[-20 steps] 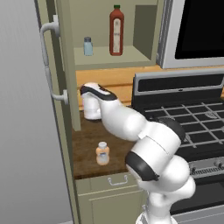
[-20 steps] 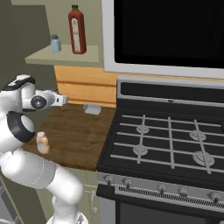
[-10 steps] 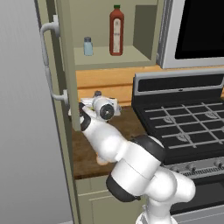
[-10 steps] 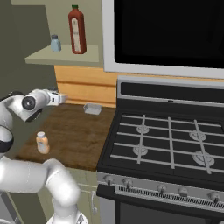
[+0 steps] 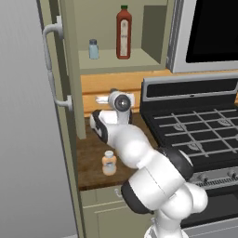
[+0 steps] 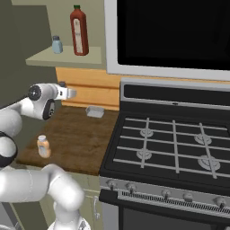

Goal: Put the shaker and condiment bottle from the counter next to their counterparts in the cabinet.

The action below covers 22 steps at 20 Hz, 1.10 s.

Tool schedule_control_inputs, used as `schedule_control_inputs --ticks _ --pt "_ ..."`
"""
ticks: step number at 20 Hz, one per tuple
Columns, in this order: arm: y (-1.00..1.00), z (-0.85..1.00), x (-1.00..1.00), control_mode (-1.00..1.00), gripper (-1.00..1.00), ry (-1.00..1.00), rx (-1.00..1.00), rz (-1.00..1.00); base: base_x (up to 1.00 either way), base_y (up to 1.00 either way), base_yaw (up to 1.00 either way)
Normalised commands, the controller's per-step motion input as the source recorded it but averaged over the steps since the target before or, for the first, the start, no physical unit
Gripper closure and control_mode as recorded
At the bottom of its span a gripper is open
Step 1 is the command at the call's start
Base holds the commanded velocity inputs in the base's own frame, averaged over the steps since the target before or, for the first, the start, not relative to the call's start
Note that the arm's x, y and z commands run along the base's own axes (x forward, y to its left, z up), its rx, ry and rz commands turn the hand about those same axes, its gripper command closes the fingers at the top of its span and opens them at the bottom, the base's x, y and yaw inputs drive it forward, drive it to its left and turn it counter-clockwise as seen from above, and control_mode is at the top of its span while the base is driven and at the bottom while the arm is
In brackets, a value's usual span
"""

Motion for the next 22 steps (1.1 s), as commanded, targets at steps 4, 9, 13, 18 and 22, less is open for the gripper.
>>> schedule_control_inputs --ticks 4,9,13,18,22 --pt "0.00 0.18 -0.09 -1.00 1.00 0.00 0.00 0.11 0.00 0.00 0.00" --pt "0.00 0.32 -0.07 -1.00 1.00 0.00 -0.06 0.08 0.00 0.00 0.00" --pt "0.00 0.49 -0.12 -1.00 1.00 0.00 -0.11 0.05 0.00 0.00 0.00" --pt "0.00 0.67 -0.26 -1.00 1.00 0.00 -0.07 0.03 0.00 0.00 0.00" --pt "0.00 0.75 -0.21 -1.00 1.00 0.00 -0.03 0.00 0.00 0.00 0.00"
